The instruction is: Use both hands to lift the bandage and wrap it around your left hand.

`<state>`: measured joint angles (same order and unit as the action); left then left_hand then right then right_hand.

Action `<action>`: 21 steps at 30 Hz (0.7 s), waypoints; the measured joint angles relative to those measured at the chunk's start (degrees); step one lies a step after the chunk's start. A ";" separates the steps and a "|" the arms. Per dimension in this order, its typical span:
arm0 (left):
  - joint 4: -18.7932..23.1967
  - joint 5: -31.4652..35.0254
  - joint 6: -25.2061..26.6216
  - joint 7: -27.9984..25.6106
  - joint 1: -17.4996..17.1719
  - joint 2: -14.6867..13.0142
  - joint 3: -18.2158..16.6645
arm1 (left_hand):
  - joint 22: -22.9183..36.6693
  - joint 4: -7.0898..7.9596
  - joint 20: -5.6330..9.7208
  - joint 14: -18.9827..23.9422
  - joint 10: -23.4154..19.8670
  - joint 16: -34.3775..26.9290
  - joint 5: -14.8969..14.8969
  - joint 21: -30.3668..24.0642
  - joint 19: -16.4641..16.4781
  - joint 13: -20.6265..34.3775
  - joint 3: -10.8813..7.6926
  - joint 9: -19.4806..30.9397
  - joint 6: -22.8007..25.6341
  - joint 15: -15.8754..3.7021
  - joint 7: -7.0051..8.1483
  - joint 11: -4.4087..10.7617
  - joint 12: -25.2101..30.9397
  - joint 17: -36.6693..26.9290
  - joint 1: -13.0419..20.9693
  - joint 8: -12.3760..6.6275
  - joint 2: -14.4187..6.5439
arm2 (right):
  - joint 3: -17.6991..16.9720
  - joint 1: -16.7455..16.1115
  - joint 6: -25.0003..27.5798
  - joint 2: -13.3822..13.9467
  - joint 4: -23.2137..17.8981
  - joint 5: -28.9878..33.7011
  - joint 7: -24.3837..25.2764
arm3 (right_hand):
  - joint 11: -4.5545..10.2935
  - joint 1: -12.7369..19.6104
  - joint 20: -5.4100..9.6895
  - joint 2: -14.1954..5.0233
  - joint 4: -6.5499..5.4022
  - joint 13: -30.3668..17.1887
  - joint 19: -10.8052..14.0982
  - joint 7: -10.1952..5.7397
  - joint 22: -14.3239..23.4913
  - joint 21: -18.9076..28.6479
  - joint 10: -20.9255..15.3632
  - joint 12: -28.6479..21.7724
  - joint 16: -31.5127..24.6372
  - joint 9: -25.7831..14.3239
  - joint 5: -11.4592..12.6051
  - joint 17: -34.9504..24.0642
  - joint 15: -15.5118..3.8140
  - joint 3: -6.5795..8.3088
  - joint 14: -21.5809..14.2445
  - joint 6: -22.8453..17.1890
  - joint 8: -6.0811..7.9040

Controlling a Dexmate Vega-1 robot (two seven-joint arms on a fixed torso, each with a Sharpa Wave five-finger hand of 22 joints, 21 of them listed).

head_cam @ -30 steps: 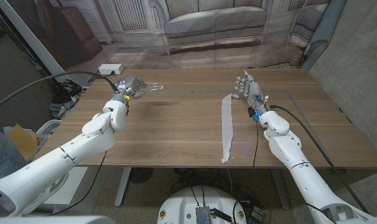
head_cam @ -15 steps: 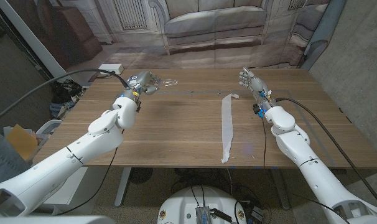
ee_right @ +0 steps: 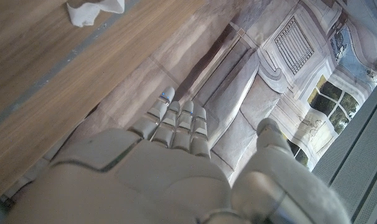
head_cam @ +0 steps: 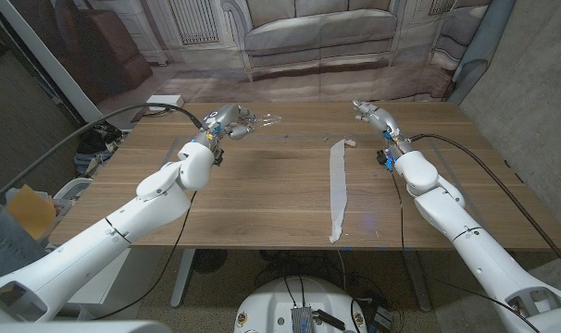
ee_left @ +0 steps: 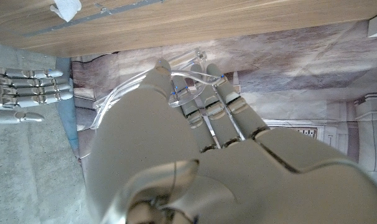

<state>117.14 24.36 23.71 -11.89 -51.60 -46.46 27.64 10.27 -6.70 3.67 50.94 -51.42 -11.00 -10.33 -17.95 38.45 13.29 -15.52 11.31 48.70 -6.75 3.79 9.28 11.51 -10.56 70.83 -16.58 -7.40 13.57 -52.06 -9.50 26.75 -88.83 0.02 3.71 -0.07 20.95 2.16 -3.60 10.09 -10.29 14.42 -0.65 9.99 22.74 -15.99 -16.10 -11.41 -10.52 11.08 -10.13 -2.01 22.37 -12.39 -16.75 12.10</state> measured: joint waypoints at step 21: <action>2.01 -0.56 -2.71 -0.02 -0.84 1.99 0.73 | 0.29 0.24 0.00 -0.91 0.00 -0.01 0.00 0.00 -0.62 -0.30 -0.24 0.04 -0.32 0.31 -0.32 0.00 -0.01 -0.03 -0.84 0.40 0.84 | 6.17 5.28 4.14 5.63 1.15 9.24 2.02 | 4.93 24.52 0.09 -2.58 0.90 0.00 2.15 -5.66 0.30 -2.22 -1.66 1.98 0.40 -0.56 -0.71 0.00 -0.44 5.16 -1.04 -1.16 0.00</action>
<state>119.15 23.80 21.00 -11.91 -52.44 -44.47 28.37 10.56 -6.47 3.68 50.02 -51.42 -11.01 -10.33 -17.95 37.83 12.99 -15.76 11.35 48.38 -6.44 3.47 9.28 11.50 -10.59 69.99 -16.18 -6.57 19.74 -46.78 -5.36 32.38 -87.68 9.26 5.73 4.86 45.46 2.25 -6.18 10.98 -10.29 16.56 -6.31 10.28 20.52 -17.65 -14.12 -11.01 -11.08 10.37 -10.14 -2.45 27.53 -13.43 -17.90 12.10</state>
